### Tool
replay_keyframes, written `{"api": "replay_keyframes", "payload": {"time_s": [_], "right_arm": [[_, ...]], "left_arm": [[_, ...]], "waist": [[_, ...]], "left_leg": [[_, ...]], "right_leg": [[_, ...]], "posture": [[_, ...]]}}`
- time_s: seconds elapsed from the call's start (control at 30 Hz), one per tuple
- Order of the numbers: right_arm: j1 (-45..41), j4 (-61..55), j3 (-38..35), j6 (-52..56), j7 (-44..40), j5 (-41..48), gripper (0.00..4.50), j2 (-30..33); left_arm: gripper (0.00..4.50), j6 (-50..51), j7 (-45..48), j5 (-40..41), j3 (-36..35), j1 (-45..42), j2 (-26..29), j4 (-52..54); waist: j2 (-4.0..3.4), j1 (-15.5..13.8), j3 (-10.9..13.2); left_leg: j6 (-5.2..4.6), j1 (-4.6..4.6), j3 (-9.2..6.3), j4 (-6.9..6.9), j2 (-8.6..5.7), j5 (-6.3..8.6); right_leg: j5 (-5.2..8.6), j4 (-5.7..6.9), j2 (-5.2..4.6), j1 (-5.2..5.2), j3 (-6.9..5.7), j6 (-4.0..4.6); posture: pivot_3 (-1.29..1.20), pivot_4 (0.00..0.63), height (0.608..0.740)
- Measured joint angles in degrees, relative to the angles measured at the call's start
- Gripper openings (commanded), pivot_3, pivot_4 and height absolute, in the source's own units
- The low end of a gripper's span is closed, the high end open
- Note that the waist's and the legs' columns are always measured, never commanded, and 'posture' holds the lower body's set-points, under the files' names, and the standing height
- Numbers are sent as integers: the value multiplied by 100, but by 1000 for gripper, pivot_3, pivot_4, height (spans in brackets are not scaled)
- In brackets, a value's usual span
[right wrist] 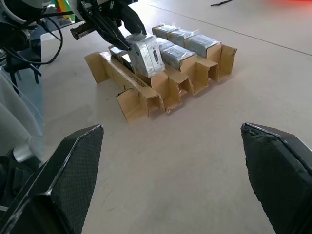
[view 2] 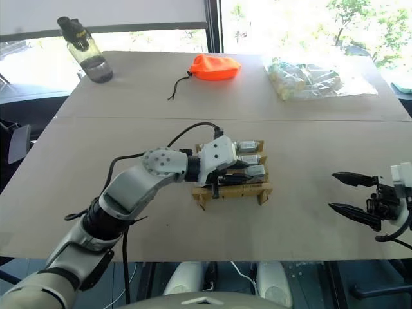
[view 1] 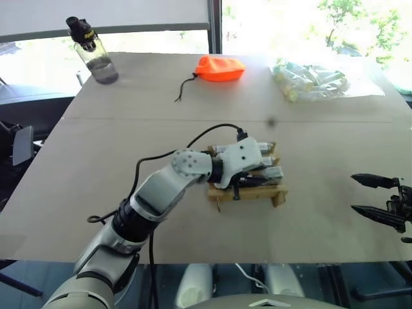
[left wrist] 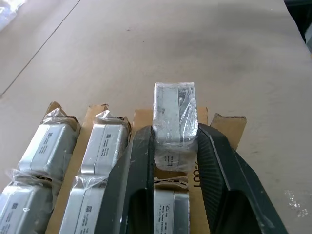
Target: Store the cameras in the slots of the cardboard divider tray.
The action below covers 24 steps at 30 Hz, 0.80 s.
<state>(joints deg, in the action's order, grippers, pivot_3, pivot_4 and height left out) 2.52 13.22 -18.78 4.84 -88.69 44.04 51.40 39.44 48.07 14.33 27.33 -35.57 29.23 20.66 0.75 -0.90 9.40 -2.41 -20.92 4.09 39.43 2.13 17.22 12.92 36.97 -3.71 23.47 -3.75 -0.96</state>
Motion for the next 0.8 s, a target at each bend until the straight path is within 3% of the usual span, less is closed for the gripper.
{"api": "replay_keyframes", "payload": {"time_s": [0.8], "right_arm": [[-47, -143, -36, 107, -5, -86, 4464, -15]], "left_arm": [[658, -646, 332, -439, 37, 193, 121, -455]], "waist": [[0, 4, -1]], "left_leg": [[-1, 4, 3, -1, 0, 1]], "right_leg": [[0, 0, 1, 0, 1, 0]], "posture": [[0, 150, 726]]}}
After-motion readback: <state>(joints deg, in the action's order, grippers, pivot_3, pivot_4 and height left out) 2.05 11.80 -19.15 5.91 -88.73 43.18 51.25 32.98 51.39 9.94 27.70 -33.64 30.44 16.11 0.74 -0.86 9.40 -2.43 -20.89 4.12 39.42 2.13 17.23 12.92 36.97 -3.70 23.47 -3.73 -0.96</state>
